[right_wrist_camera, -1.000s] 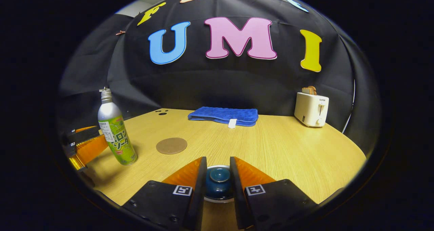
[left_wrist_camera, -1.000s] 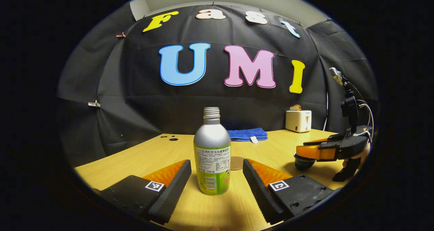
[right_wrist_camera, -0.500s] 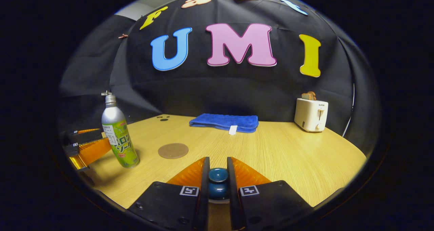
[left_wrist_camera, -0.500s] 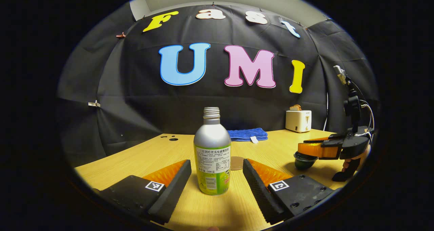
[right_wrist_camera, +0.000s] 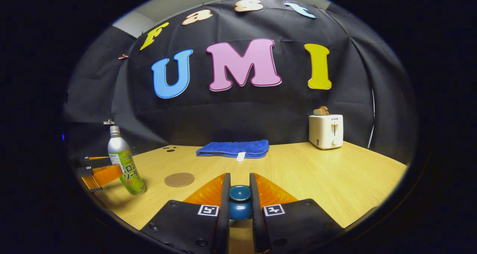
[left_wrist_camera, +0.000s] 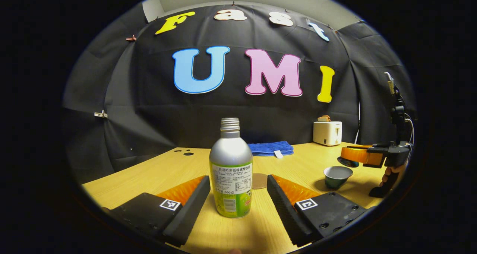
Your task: Open the teacup lid with one hand, grasp the water bottle and pour water into the teacup with the other hand; after pouring, place the water bottle on the coaster and then close the teacup lid.
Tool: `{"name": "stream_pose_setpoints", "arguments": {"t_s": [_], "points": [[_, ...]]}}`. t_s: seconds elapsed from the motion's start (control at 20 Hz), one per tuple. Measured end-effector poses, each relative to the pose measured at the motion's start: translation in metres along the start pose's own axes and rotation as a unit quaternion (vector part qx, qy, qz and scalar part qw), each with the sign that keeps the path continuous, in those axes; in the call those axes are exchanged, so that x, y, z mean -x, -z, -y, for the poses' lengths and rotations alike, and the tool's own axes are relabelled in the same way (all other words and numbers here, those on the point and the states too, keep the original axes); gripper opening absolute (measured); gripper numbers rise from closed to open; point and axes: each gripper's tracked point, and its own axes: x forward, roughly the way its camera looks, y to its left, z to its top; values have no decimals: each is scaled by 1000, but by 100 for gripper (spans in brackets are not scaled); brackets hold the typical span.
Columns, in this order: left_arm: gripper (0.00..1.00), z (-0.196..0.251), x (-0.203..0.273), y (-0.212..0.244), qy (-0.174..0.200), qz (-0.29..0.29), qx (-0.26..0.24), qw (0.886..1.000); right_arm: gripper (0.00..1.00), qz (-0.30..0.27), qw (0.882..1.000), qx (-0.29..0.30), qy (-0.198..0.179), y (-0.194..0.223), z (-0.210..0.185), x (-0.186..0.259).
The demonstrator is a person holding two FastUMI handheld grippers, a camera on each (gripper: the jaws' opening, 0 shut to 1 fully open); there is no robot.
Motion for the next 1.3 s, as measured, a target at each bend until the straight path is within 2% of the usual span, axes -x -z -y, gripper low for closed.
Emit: {"name": "stream_pose_setpoints", "arguments": {"t_s": [0.2, 0.4, 0.65, 0.7, 0.8, 0.95, 1.05, 1.15, 1.3], "points": [[96, -6, -20, -1, -12, 0, 1, 1000, 29, 4, 999, 39, 33, -3, 35, 3], [96, -7, -41, 0, -10, 0, 0, 1000, 28, 14, 998, 38, 51, -7, 54, 2], [96, -6, -63, -1, -5, 0, 0, 1000, 29, 15, 997, 39, 57, -8, 59, -1], [94, -7, -65, -1, -7, -1, 1, 1000, 29, 13, 998, 39, 56, -7, 58, 0], [82, -5, -66, -1, -4, -1, 1, 1000, 29, 13, 998, 39, 46, -7, 55, -1], [82, 1, -66, -1, 9, -1, 0, 1000, 29, 13, 998, 39, 44, -6, 55, -1], [81, 10, -67, -2, 20, 1, -30, 999, 29, 12, 998, 39, 39, -7, 56, -2], [81, 20, -69, -9, 26, 6, -93, 995, 29, 13, 998, 39, 46, -8, 67, -2], [81, 40, -71, -19, 46, 19, -189, 981, 29, 13, 998, 38, 55, -9, 81, 1]]}}
